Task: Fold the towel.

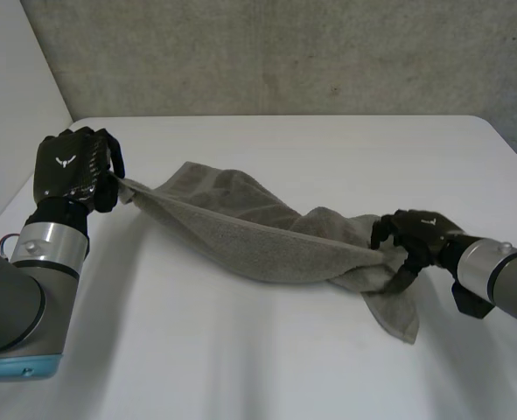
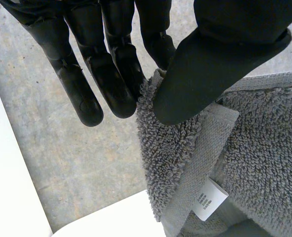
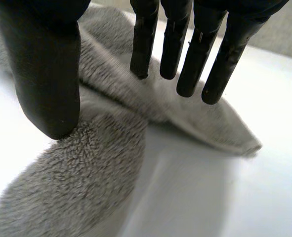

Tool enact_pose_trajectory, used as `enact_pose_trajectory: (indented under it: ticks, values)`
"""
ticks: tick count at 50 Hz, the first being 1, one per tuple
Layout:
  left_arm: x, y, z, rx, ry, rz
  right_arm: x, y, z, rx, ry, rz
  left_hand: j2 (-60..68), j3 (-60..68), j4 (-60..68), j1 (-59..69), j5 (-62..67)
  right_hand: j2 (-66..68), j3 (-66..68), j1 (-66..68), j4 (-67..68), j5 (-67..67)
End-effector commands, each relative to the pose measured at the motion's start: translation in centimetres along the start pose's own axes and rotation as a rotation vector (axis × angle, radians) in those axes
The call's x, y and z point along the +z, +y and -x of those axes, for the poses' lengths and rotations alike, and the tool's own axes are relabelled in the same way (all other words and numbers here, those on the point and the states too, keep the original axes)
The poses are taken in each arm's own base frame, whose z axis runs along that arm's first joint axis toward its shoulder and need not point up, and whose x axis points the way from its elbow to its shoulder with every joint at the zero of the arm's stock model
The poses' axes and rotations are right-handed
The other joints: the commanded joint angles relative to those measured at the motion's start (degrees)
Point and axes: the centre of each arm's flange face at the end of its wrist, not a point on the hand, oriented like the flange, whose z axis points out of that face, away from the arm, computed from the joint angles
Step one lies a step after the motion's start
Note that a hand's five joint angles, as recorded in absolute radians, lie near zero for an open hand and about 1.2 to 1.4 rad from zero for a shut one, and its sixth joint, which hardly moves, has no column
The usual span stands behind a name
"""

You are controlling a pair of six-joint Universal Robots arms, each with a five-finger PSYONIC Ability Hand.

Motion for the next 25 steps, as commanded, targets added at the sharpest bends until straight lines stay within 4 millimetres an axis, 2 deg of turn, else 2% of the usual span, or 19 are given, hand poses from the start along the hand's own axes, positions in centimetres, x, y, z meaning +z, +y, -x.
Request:
enact_pose_trajectory:
  ticks: [1, 7, 12, 20, 25]
  values:
    - [0.0, 0.1, 0.0, 0.0, -0.001, 0.002, 0.4, -2.1, -0.8, -0.039, 0.018, -0.069, 10.3, 10.3, 10.2, 11.7, 11.3, 3.0, 2.7, 2.7, 2.9, 2.5]
    - [0.0, 0.1, 0.1, 0.001, -0.004, 0.002, 0.6, -2.3, -1.2, -0.045, 0.026, -0.077, 10.3, 10.3, 10.2, 11.7, 11.3, 3.0, 2.7, 2.7, 2.9, 2.5]
    - [0.1, 0.1, 0.3, 0.002, -0.009, 0.002, 1.9, -0.8, -1.5, -0.075, 0.02, -0.051, 10.3, 10.3, 10.2, 11.7, 11.3, 2.7, 2.4, 2.3, 2.5, 2.2]
    - [0.1, 0.1, 0.4, 0.003, -0.013, 0.003, 2.2, 0.5, -1.3, -0.221, 0.015, -0.013, 10.3, 10.3, 10.2, 11.7, 11.3, 1.0, 0.7, 0.7, 0.9, 0.5]
    - [0.1, 0.1, 0.4, 0.003, -0.013, 0.003, 3.1, 1.8, -1.3, -0.221, 0.009, 0.0, 10.3, 10.3, 10.2, 11.7, 11.3, 0.3, 0.1, 0.0, 0.2, -0.2]
